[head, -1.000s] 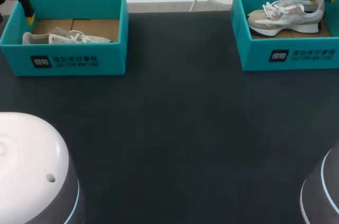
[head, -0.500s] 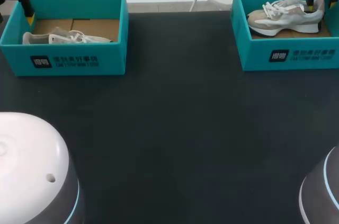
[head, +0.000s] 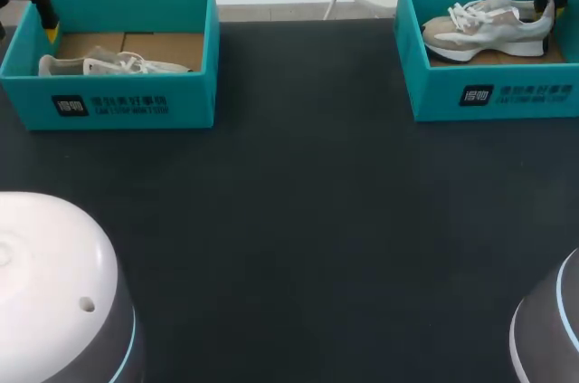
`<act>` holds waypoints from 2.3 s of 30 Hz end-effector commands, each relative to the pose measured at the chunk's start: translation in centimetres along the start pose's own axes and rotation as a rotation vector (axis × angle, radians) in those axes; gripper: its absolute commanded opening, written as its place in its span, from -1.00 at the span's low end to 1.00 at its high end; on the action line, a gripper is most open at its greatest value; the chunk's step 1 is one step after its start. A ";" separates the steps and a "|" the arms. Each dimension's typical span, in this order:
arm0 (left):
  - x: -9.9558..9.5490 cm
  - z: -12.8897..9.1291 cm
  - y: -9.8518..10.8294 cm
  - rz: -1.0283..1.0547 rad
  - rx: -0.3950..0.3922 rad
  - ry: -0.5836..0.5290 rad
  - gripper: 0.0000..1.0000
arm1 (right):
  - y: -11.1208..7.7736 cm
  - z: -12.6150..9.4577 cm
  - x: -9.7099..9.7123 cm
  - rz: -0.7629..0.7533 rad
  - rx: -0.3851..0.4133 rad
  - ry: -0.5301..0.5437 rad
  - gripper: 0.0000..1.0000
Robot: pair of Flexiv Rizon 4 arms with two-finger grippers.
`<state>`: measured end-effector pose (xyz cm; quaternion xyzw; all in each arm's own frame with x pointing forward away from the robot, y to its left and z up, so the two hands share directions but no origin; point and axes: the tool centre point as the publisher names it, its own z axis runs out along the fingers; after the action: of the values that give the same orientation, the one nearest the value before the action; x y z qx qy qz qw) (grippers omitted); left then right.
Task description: Take the shoe out of the shoebox, open the shoe tongue, remove and reinsert the insole, then place the shoe into the shoebox
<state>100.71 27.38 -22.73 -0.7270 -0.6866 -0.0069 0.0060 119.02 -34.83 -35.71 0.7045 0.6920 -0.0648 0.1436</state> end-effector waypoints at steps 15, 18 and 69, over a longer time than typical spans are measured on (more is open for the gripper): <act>0.0 0.0 0.0 0.001 -0.001 0.001 1.00 | -3.2 -8.7 -2.8 -0.023 -0.102 0.008 -1.00; 0.0 0.0 0.0 0.001 -0.001 0.001 1.00 | -4.0 -11.6 -3.5 -0.037 -0.095 0.023 -1.00; 0.0 0.0 0.0 0.001 -0.001 0.001 1.00 | -16.8 -29.1 0.9 0.024 -0.189 -0.051 -1.00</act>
<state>100.71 27.37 -22.73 -0.7272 -0.6864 -0.0069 0.0060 102.22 -26.52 -11.09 0.6941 0.6884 -0.0234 0.2092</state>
